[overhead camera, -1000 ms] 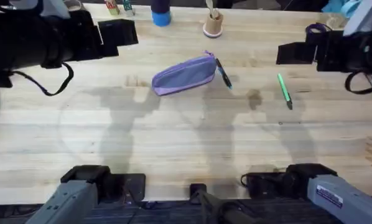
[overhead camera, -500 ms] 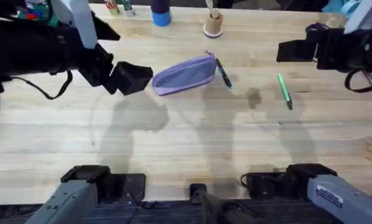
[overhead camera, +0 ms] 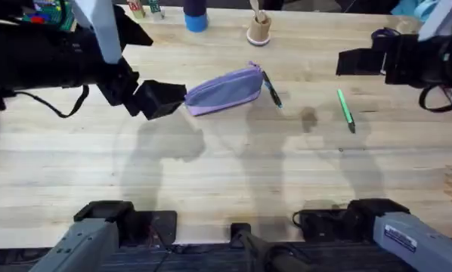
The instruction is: Unzip the bag, pick up the pens from the table one at a time and place them inside, then zip the bag closed.
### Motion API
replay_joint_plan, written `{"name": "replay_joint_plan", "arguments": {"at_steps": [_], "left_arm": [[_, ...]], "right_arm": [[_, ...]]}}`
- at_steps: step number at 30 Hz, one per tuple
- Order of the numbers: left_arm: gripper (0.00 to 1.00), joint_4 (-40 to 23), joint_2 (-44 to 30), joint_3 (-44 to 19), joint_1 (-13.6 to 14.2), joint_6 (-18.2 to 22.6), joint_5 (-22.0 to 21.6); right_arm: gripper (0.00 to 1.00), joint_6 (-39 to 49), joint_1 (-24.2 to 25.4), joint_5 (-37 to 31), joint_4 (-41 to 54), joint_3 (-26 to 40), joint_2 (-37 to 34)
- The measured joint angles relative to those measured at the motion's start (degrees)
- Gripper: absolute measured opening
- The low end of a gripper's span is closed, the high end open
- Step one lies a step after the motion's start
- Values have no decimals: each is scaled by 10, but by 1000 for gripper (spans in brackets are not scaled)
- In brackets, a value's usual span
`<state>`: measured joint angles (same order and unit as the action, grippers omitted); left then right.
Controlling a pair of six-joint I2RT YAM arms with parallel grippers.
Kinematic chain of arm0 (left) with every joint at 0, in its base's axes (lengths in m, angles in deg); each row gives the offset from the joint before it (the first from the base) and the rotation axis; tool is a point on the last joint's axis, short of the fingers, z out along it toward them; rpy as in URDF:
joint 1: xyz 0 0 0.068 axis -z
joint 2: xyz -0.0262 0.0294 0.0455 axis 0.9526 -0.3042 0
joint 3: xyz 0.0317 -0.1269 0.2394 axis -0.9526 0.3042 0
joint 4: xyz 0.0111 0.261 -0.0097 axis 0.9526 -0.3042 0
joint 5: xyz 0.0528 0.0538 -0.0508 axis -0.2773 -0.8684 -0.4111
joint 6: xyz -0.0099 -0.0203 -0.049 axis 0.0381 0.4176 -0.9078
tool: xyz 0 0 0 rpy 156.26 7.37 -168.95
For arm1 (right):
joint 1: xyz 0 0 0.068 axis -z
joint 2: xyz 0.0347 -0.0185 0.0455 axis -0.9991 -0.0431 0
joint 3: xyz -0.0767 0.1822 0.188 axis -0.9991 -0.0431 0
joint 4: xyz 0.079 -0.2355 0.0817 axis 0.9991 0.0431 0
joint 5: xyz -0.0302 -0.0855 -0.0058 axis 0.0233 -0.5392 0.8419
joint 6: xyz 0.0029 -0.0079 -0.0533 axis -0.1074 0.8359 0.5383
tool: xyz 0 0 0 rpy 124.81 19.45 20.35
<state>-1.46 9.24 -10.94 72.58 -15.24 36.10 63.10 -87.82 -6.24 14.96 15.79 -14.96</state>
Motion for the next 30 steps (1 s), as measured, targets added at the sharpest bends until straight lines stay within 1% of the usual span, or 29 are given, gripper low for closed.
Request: {"name": "replay_joint_plan", "arguments": {"at_steps": [7,8,17,23,30], "left_arm": [[993,-4,-12,0,0,3,-1],[993,-14,-36,0,0,10,-3],[993,-19,-123,0,0,66,3],[993,-14,-193,0,0,87,22],[993,29,-259,0,0,115,65]], "right_arm": [[996,0,0,0,0,0,0],[996,0,0,0,0,0,0],[996,0,0,0,0,0,0],[996,0,0,0,0,0,0],[996,0,0,0,0,0,0]]}}
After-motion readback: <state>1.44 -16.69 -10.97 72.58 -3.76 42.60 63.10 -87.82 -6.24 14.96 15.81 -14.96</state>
